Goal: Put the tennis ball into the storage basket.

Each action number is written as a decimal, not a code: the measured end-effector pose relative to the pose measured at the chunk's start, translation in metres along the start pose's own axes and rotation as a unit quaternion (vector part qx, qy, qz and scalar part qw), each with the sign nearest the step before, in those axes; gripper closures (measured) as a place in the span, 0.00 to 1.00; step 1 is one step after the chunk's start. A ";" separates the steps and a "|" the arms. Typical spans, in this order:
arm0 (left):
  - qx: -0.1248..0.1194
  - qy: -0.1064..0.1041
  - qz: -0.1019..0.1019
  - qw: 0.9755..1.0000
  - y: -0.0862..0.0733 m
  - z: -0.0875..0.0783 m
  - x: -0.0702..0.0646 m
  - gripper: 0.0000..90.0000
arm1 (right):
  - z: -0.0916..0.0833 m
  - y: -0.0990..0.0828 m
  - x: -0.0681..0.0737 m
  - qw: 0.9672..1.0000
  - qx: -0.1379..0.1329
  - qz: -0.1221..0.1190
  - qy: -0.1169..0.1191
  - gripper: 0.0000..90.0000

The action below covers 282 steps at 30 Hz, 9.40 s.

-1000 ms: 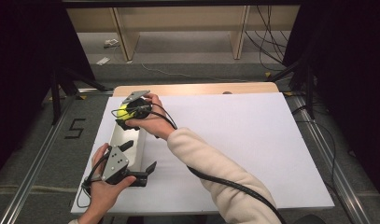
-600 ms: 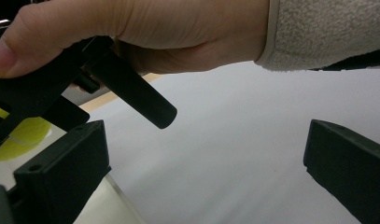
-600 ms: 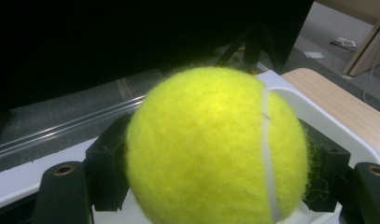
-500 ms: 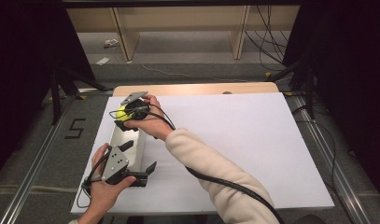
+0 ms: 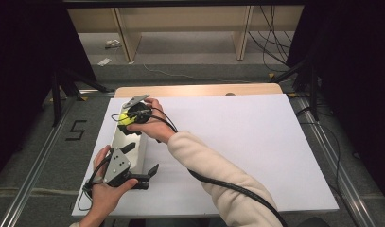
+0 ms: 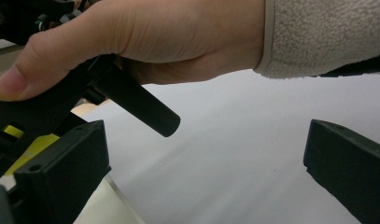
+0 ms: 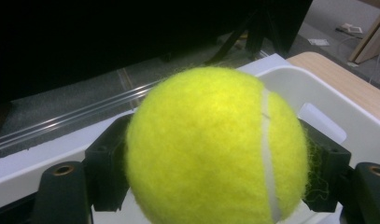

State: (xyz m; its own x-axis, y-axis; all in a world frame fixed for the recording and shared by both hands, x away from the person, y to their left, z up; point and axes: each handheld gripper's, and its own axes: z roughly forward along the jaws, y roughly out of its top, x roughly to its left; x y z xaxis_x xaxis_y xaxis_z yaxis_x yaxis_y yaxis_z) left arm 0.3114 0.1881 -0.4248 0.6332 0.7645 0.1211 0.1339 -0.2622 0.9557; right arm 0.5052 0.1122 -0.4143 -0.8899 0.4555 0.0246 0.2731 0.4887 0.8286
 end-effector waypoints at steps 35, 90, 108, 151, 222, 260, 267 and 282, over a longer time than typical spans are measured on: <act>0.003 0.000 0.001 1.000 0.000 0.001 0.000 0.00 | -0.025 0.002 -0.009 1.000 0.006 -0.004 -0.022 0.18; 0.000 0.001 0.001 1.000 0.000 0.001 -0.001 0.00 | -0.112 -0.048 -0.045 0.997 -0.012 0.025 -0.068 0.19; -0.001 0.000 0.000 1.000 0.000 0.000 -0.001 0.00 | -0.129 -0.062 -0.053 0.996 -0.012 0.032 -0.079 0.19; -0.003 0.001 0.000 1.000 0.000 0.000 -0.001 0.00 | -0.172 -0.099 -0.069 0.993 -0.012 0.051 -0.108 0.19; -0.003 0.002 -0.001 1.000 0.001 0.000 0.000 0.00 | -0.250 -0.168 -0.080 0.983 -0.017 0.095 -0.154 0.20; -0.003 0.005 -0.004 1.000 0.000 0.001 0.001 0.00 | -0.293 -0.202 -0.074 0.979 -0.019 0.108 -0.174 0.20; -0.003 0.005 -0.004 1.000 0.000 0.001 0.001 0.00 | -0.297 -0.208 -0.073 0.978 -0.018 0.112 -0.174 0.20; -0.002 0.006 -0.004 1.000 0.000 0.001 0.001 0.00 | -0.308 -0.224 -0.070 0.976 -0.016 0.125 -0.177 0.20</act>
State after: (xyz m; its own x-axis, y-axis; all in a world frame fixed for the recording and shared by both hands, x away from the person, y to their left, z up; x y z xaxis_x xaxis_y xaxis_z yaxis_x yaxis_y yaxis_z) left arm 0.3127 0.1885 -0.4245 0.6222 0.7742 0.1162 0.1359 -0.2530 0.9579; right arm 0.3939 -0.2586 -0.4298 -0.6140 0.7883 0.0382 0.4490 0.3090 0.8384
